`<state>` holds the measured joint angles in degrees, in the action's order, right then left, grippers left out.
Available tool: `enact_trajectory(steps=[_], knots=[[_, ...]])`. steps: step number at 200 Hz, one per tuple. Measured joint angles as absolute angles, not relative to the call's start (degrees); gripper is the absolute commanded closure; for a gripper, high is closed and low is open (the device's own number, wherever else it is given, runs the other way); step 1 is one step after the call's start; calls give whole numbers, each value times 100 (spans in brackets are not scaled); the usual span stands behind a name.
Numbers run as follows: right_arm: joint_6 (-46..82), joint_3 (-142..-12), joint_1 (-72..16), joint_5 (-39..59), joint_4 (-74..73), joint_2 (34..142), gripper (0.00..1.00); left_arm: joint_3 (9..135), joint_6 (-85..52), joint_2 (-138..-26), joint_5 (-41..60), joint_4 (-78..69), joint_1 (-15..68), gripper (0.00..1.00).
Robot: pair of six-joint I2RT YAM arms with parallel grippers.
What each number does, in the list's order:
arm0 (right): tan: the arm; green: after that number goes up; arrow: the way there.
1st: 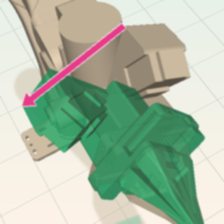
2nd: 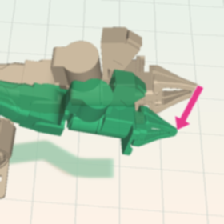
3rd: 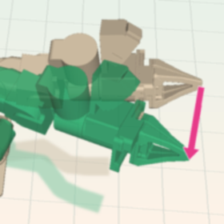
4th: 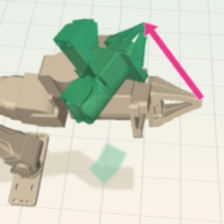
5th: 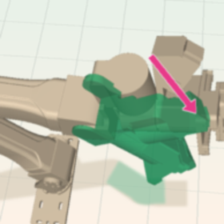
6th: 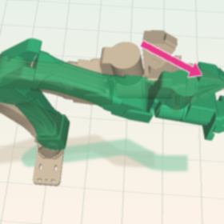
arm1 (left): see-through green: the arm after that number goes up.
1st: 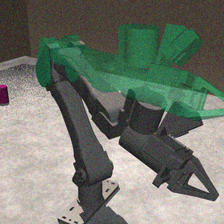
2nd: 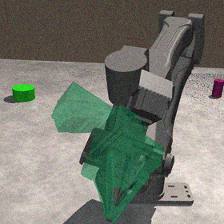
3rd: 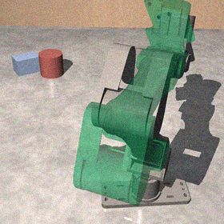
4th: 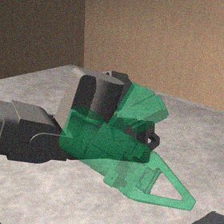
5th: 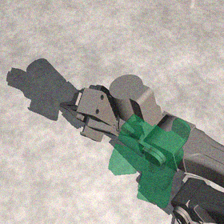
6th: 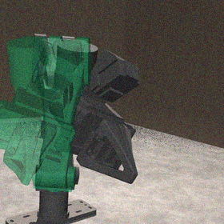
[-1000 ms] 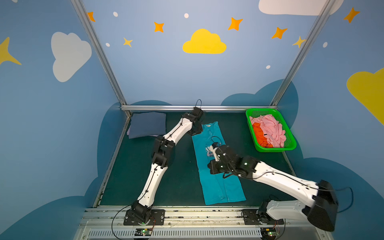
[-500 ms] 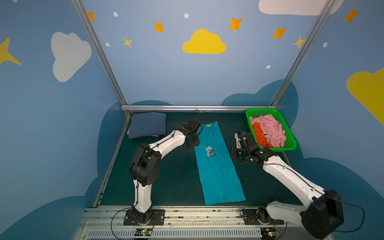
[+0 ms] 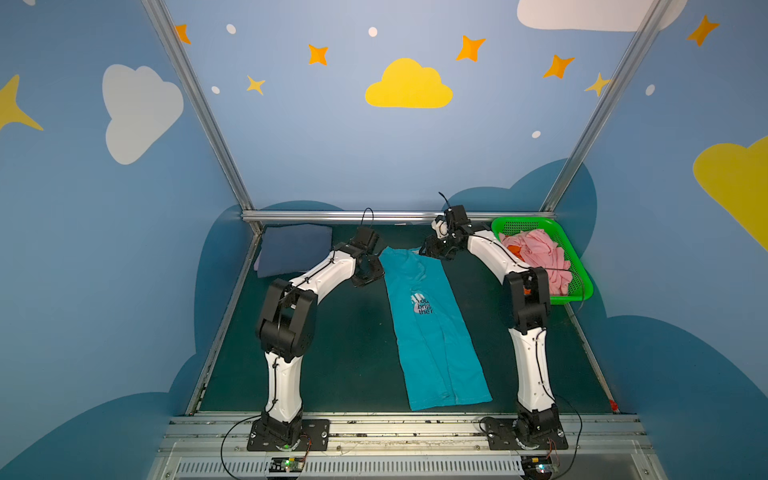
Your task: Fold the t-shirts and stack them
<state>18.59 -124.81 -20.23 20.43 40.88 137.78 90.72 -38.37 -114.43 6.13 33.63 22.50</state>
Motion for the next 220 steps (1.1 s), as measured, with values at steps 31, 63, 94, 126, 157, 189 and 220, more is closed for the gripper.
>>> enact_trajectory(steps=[31,63,94,126,157,189,220], knots=[[1597,-13207,-2023,2340,4121,14510,45,9072,-3835,-11443,707,3339,2137,57],[1608,-13209,-2029,2571,3656,14685,44,9072,-3828,-11515,768,3288,2126,57],[1772,-13338,-2064,2731,3293,14894,48,9072,-3820,-11786,867,3282,2093,57],[1968,-13467,-2084,2812,3129,15183,47,9056,-3813,-11911,899,3284,2032,57],[2121,-13485,-2088,2838,2963,15209,47,9052,-3813,-11911,947,3267,1994,56],[2248,-13491,-2126,2803,2860,15259,72,9011,-3887,-11911,1111,3079,1988,44],[2228,-13502,-2191,2740,2803,15342,100,8853,-4077,-11966,1439,2650,1994,37]])
